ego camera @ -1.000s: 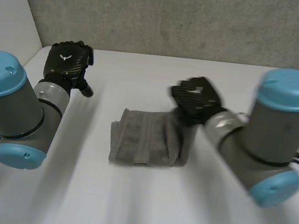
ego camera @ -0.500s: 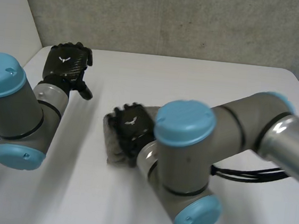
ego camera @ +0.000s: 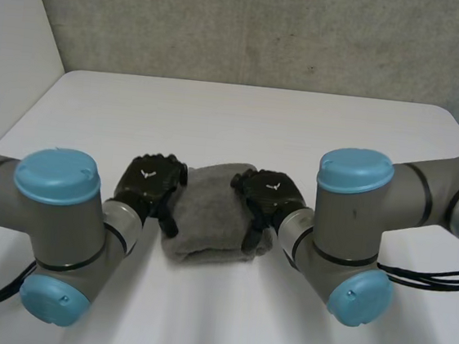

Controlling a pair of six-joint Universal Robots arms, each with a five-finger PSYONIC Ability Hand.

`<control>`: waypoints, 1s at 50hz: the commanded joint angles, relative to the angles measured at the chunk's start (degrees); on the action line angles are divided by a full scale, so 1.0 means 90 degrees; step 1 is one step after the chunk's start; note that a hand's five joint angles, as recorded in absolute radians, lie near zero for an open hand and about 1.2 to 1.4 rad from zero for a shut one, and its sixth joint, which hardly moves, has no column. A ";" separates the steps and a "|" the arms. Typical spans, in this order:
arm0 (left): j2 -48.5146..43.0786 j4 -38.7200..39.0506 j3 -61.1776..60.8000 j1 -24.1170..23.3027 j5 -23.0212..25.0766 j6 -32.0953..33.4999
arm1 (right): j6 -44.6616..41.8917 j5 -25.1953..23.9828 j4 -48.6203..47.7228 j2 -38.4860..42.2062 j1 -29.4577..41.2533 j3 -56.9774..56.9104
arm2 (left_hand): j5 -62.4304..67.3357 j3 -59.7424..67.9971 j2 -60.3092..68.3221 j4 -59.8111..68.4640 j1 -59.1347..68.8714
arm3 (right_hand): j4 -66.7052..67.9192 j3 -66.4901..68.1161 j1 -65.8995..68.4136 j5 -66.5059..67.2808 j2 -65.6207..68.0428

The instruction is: Fold the towel.

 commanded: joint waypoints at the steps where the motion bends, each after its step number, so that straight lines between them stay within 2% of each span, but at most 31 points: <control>1: -0.0495 0.0001 0.0177 -0.0001 -0.0024 0.0024 | -0.0061 -0.0038 0.0042 0.0392 0.0018 -0.0166 | -0.0149 -0.0434 -0.0374 -0.0424 -0.0423 | -0.0519 -0.0466 -0.0403 -0.0378 -0.0447; 9: -0.0329 -0.0028 0.0324 -0.0020 -0.0034 0.0004 | -0.0237 0.0030 0.0110 0.0089 0.0018 -0.0185 | -0.0187 -0.0471 -0.0412 -0.0461 -0.0460 | -0.0519 -0.0466 -0.0403 -0.0378 -0.0447; 15: 0.0246 -0.0408 0.0577 -0.0040 -0.0044 -0.0015 | -0.0267 0.0118 0.0140 -0.0799 0.0028 -0.0185 | -0.0355 -0.0639 -0.0580 -0.0629 -0.0628 | -0.0519 -0.0466 -0.0403 -0.0378 -0.0447; 17: 0.0423 -0.0556 0.0675 -0.0049 -0.0034 -0.0015 | -0.0267 0.0332 0.0198 -0.1363 0.0009 -0.0185 | -0.0430 -0.0714 -0.0655 -0.0704 -0.0703 | -0.0519 -0.0466 -0.0403 -0.0378 -0.0447; 20: 0.0783 -0.0896 0.0908 -0.0020 -0.0034 -0.0025 | -0.0257 0.0528 0.0227 -0.1659 0.0008 -0.0156 | -0.0522 -0.0807 -0.0747 -0.0797 -0.0796 | -0.0519 -0.0466 -0.0403 -0.0378 -0.0447; 22: 0.0951 -0.1093 0.1037 0.0019 -0.0034 -0.0055 | -0.0257 0.1024 0.0276 -0.2145 -0.0040 -0.0146 | -0.0560 -0.0845 -0.0786 -0.0835 -0.0834 | -0.0519 -0.0466 -0.0403 -0.0378 -0.0447; 23: 0.1125 -0.1286 0.1172 0.0038 -0.0054 -0.0074 | -0.0257 0.1026 0.0276 -0.2147 -0.0040 -0.0146 | -0.0560 -0.0845 -0.0786 -0.0835 -0.0834 | -0.0519 -0.0466 -0.0403 -0.0378 -0.0447; 25: 0.1322 -0.1483 0.1291 0.0048 -0.0073 -0.0074 | -0.0257 0.1483 0.0315 -0.2526 -0.0293 -0.0069 | -0.0560 -0.0845 -0.0786 -0.0835 -0.0834 | -0.0519 -0.0466 -0.0403 -0.0378 -0.0447; 30: 0.1957 -0.1962 0.1593 0.0165 -0.0093 -0.0094 | -0.0237 0.1807 0.0374 -0.2985 -0.0528 0.0039 | -0.0523 -0.0808 -0.0748 -0.0798 -0.0797 | -0.0519 -0.0466 -0.0403 -0.0378 -0.0447; 32: 0.2297 -0.2186 0.1720 0.0331 -0.0093 -0.0258 | -0.0247 0.1817 0.0413 -0.3064 -0.0558 0.0059 | -0.0467 -0.0752 -0.0692 -0.0742 -0.0741 | -0.0519 -0.0466 -0.0403 -0.0378 -0.0447; 40: 0.2533 -0.2742 0.1925 0.0712 -0.0025 -0.0855 | -0.0198 0.1837 0.0608 -0.3192 -0.0577 0.0010 | -0.0448 -0.0733 -0.0673 -0.0723 -0.0722 | -0.0519 -0.0466 -0.0403 -0.0378 -0.0447; 50: 0.2533 -0.2987 0.2082 0.0849 -0.0015 -0.0894 | -0.0169 0.1827 0.0638 -0.3192 -0.0665 0.0010 | -0.0467 -0.0752 -0.0692 -0.0741 -0.0740 | -0.0519 -0.0466 -0.0403 -0.0378 -0.0447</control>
